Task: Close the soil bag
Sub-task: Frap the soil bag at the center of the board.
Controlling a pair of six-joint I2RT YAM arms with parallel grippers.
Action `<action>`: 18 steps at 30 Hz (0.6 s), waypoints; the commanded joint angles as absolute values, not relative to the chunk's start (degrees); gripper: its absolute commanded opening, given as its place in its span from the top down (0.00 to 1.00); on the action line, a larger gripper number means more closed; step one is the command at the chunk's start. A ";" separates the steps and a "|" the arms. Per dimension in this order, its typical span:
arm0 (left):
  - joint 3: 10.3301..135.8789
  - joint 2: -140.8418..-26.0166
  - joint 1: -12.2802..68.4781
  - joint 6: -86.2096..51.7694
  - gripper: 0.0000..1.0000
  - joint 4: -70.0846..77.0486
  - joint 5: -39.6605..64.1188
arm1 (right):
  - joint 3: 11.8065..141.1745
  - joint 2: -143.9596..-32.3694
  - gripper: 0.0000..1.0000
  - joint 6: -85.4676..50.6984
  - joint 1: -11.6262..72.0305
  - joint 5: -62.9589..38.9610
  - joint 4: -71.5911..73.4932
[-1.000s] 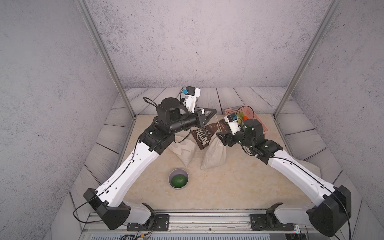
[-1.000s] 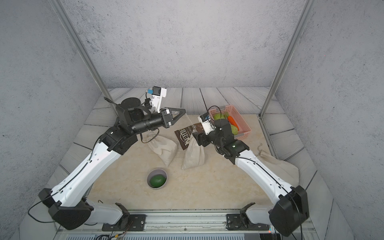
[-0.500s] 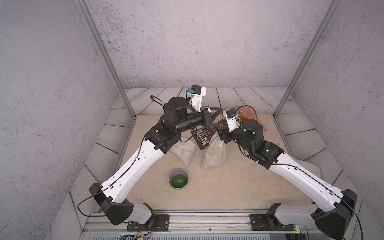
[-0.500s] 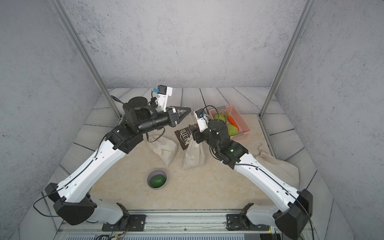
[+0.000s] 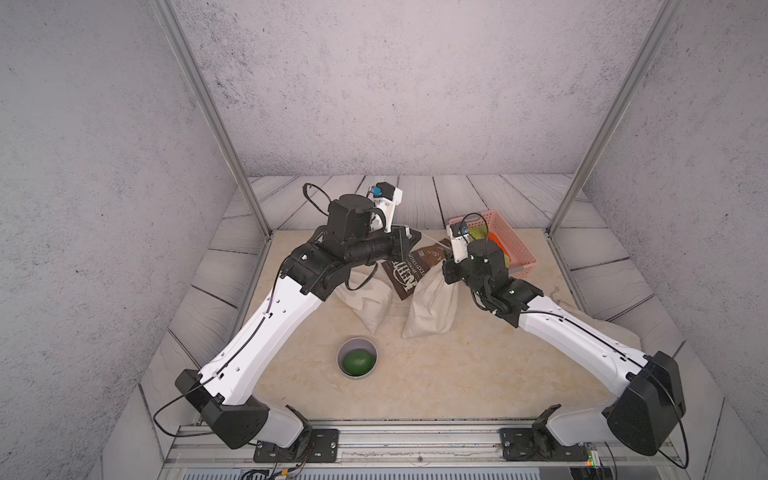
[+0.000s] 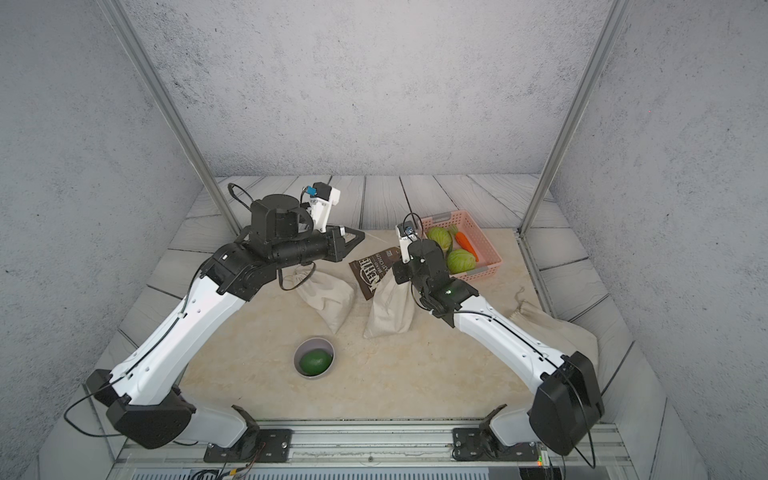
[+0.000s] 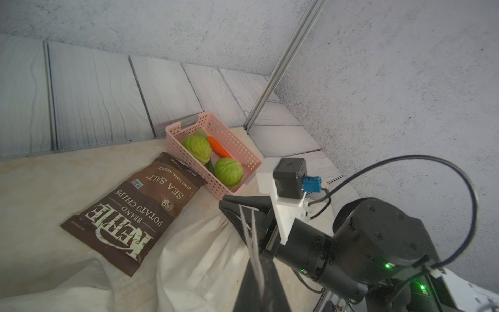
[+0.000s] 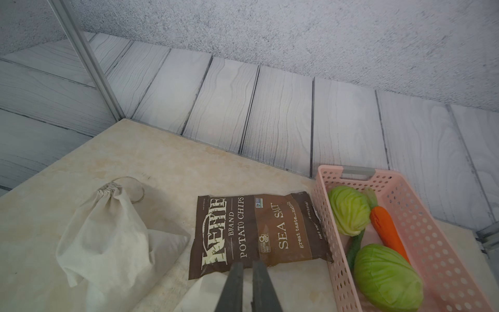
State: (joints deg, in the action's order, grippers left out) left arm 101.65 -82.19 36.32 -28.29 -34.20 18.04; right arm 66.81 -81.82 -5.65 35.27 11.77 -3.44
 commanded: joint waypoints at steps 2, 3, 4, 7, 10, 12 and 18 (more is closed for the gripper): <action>111.53 -72.86 27.94 -27.95 1.00 -22.18 17.24 | 61.23 -91.13 0.87 -8.50 28.55 15.65 -23.51; 112.03 -72.54 26.62 -27.84 1.00 -22.69 17.32 | 60.83 -91.60 0.87 -8.63 28.30 15.62 -23.41; 112.29 -72.07 25.23 -27.96 1.00 -23.02 17.58 | 60.46 -91.86 0.87 -8.69 27.91 15.78 -23.38; 111.74 -69.91 19.92 -29.20 1.00 -23.20 18.21 | 60.03 -91.90 0.86 -9.36 26.11 13.36 -24.33; 108.94 -68.01 14.12 -31.36 1.00 -22.48 18.64 | 60.15 -91.54 0.86 -8.72 24.80 12.56 -25.35; 105.82 -67.25 9.62 -34.24 1.00 -20.80 19.80 | 60.29 -91.38 0.86 -7.65 24.72 11.28 -25.74; 89.67 -68.19 -0.26 -44.84 1.00 -10.76 27.42 | 62.05 -88.67 0.85 -5.06 25.16 -0.74 -23.68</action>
